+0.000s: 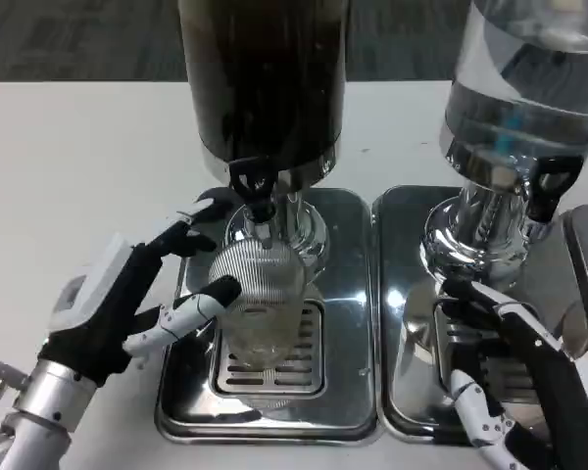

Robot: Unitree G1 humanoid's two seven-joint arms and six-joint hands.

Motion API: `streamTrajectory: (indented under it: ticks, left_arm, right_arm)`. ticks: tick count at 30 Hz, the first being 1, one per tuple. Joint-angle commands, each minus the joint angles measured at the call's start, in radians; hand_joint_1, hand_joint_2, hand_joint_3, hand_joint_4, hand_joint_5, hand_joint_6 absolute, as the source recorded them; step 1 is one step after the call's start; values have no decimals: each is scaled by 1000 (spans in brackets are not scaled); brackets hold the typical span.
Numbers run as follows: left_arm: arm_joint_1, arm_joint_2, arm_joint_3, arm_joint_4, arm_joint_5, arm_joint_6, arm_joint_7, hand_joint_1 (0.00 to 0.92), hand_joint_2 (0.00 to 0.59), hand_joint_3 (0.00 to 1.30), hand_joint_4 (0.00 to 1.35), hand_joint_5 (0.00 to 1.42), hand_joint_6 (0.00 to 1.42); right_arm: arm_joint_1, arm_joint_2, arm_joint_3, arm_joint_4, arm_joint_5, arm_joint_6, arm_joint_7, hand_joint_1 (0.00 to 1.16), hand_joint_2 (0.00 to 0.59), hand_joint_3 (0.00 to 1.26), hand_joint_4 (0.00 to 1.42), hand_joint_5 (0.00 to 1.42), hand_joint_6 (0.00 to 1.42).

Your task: Grasp the cup under the faucet to collect the drink, then remove the cup.

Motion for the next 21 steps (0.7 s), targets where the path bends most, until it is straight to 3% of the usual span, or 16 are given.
streamTrajectory:
  ticks: [1, 12, 17, 21]
  left_arm:
    - [35, 32, 26, -30, -27, -19, 5, 21, 89, 229, 222, 386, 428]
    - [118, 73, 107, -133, -118, -47, -46, 0, 95, 237, 221, 358, 431]
    - [143, 89, 151, -214, -229, -80, -130, 0, 131, 268, 238, 354, 431]
    - [147, 100, 159, -279, -379, -81, -273, 0, 107, 302, 287, 346, 369]
  right_arm:
    - [0, -5, -3, -1, 10, 4, 7, 567, 512, 264, 309, 271, 361]
    - [-6, -3, -2, 2, 14, 3, 10, 568, 512, 264, 309, 275, 363]
    - [-9, -1, 0, 2, 11, 5, 9, 568, 512, 264, 309, 275, 361]
    - [-11, 1, 3, 7, 13, 3, 8, 569, 512, 264, 309, 276, 352]
